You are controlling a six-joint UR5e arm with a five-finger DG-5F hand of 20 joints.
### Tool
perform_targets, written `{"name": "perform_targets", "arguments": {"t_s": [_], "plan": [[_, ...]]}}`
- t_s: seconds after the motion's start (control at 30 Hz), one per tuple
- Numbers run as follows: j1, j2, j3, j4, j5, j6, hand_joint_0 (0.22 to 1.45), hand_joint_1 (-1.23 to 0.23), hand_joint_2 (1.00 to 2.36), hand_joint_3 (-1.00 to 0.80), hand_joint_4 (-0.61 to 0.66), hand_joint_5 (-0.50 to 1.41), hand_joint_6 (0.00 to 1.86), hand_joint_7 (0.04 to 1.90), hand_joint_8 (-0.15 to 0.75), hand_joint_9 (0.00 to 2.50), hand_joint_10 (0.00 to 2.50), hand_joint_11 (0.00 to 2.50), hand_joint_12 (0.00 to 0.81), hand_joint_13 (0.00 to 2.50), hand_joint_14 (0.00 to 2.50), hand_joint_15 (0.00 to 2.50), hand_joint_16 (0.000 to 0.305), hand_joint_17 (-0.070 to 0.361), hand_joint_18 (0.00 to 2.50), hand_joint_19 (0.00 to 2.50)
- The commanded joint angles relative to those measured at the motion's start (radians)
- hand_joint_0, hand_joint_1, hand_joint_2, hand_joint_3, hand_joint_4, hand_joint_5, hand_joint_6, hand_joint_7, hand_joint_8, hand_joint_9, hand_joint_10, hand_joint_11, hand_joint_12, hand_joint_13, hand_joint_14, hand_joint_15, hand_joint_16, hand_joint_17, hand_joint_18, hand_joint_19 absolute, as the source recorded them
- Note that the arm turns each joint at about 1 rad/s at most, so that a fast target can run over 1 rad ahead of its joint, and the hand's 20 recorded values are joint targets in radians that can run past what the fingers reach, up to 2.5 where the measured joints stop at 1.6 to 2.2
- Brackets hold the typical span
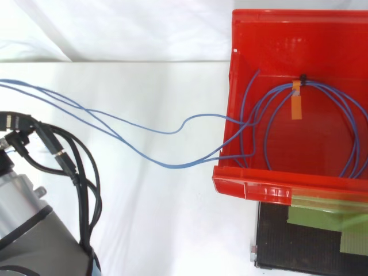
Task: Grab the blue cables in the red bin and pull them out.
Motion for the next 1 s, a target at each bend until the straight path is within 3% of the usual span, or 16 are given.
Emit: {"name": "perform_targets", "arguments": {"t_s": [0.0,0.17,0.4,0.53,0.97], "plan": [[-0.002,0.000,0.000,0.036,-0.003,-0.036,0.81,-0.93,1.00,-1.00,0.27,1.02,0.00,0.88,0.246,1.41,0.04,1.09,0.328,1.58,0.17,1.58,0.041,0.092,0.98,1.21],[-0.005,0.000,0.000,0.094,-0.020,-0.133,0.81,-0.93,1.00,-1.00,0.27,1.02,0.00,0.87,0.249,1.40,0.04,1.09,0.330,1.58,0.17,1.58,0.041,0.092,0.98,1.21],[-0.006,0.000,0.000,0.120,-0.052,-0.210,0.81,-0.93,1.00,-1.00,0.28,1.01,0.00,0.87,0.247,1.40,0.04,1.09,0.330,1.58,0.17,1.58,0.041,0.092,0.98,1.21],[-0.008,0.000,0.000,0.140,-0.070,-0.285,0.81,-0.93,1.00,-1.00,0.28,1.01,0.00,0.86,0.250,1.40,0.04,1.09,0.325,1.57,0.17,1.58,0.041,0.092,0.97,1.21],[-0.009,0.000,-0.001,0.107,-0.070,-0.299,0.81,-0.92,1.00,-1.00,0.27,1.00,0.00,0.86,0.250,1.39,0.04,1.07,0.326,1.57,0.17,1.58,0.041,0.091,0.97,1.21]]}}
